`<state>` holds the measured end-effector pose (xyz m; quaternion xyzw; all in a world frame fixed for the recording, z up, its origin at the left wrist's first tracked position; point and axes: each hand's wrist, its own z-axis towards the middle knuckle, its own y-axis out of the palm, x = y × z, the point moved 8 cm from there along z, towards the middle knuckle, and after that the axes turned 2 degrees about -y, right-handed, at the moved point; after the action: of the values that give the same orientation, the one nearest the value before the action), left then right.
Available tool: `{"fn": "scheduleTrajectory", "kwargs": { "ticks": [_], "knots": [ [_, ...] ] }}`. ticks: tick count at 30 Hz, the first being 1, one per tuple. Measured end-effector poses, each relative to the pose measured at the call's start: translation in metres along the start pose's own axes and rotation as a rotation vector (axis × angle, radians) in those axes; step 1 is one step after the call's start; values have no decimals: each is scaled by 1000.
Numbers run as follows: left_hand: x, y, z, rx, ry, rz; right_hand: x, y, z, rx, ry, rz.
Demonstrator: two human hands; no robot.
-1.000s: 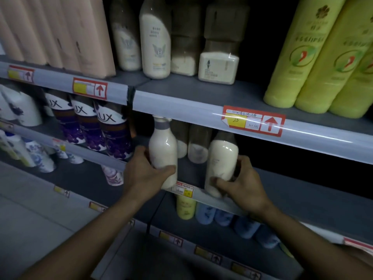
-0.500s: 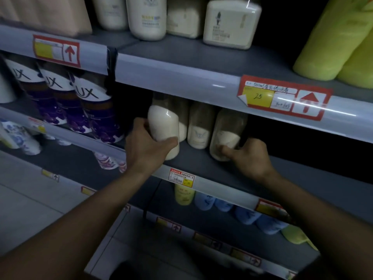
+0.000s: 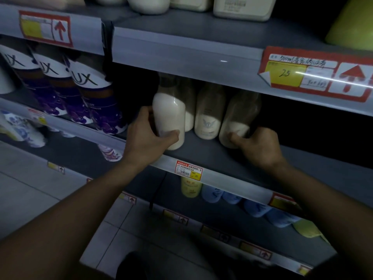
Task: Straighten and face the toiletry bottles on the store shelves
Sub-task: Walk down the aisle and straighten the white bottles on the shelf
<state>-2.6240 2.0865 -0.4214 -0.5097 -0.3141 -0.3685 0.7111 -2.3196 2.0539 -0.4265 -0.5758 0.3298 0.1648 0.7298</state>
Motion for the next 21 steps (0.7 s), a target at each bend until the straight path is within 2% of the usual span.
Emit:
{"fn": "scheduleTrajectory", "kwargs": {
  "ticks": [21],
  "knots": [
    [-1,5,2,-68,-12,-3,-1,4,6,-21,-16,-64]
  ]
}}
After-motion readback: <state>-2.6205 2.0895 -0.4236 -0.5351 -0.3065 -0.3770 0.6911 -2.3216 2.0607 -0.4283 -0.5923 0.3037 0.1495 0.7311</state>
